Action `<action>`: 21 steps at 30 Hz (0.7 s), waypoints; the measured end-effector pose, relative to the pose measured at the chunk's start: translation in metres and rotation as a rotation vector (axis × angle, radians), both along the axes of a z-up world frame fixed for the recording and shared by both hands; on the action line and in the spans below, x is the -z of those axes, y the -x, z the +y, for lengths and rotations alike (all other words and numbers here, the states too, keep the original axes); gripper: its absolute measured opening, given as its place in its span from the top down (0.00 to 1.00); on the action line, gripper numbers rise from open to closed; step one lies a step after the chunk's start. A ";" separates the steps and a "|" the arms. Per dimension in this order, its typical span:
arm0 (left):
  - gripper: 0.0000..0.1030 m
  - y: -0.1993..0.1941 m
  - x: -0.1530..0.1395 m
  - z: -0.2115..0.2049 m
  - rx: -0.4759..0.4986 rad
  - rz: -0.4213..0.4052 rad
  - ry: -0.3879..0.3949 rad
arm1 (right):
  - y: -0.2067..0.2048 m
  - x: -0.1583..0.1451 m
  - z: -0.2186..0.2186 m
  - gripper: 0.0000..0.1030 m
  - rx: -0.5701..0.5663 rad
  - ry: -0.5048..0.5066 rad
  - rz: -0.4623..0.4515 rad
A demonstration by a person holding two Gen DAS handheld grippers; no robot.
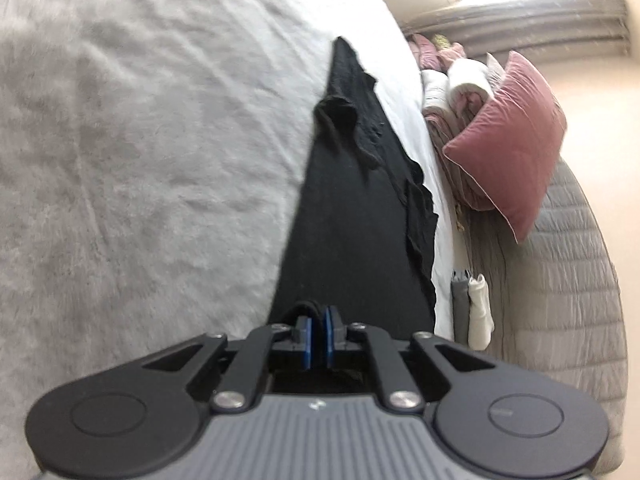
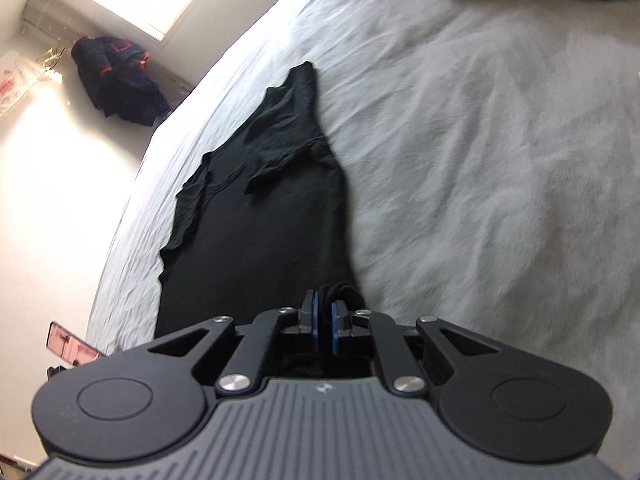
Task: Fold clothes
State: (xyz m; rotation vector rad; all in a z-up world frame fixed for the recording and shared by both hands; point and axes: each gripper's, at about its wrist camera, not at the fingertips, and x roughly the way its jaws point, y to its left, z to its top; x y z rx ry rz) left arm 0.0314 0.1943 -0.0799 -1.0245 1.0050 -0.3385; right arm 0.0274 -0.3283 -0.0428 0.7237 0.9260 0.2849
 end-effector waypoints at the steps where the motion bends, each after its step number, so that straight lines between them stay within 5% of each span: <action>1: 0.94 -0.003 0.001 0.001 -0.003 0.009 0.014 | -0.003 0.004 -0.001 0.91 0.004 -0.014 0.012; 8: 0.87 -0.014 -0.008 -0.004 0.022 -0.020 -0.026 | -0.009 -0.004 -0.009 0.86 -0.038 -0.031 0.008; 11: 0.70 -0.016 -0.015 -0.002 0.008 -0.050 -0.027 | -0.004 -0.014 -0.012 0.82 -0.026 -0.001 -0.034; 14: 0.68 -0.018 -0.021 0.001 -0.022 -0.075 -0.033 | -0.002 -0.026 -0.006 0.58 -0.030 0.097 -0.092; 15: 0.68 -0.018 -0.023 0.001 -0.028 -0.081 -0.050 | 0.000 -0.030 -0.002 0.58 -0.042 0.132 -0.113; 21: 0.55 -0.012 -0.049 -0.011 0.033 -0.203 -0.324 | 0.009 -0.048 0.023 0.58 -0.160 0.289 -0.256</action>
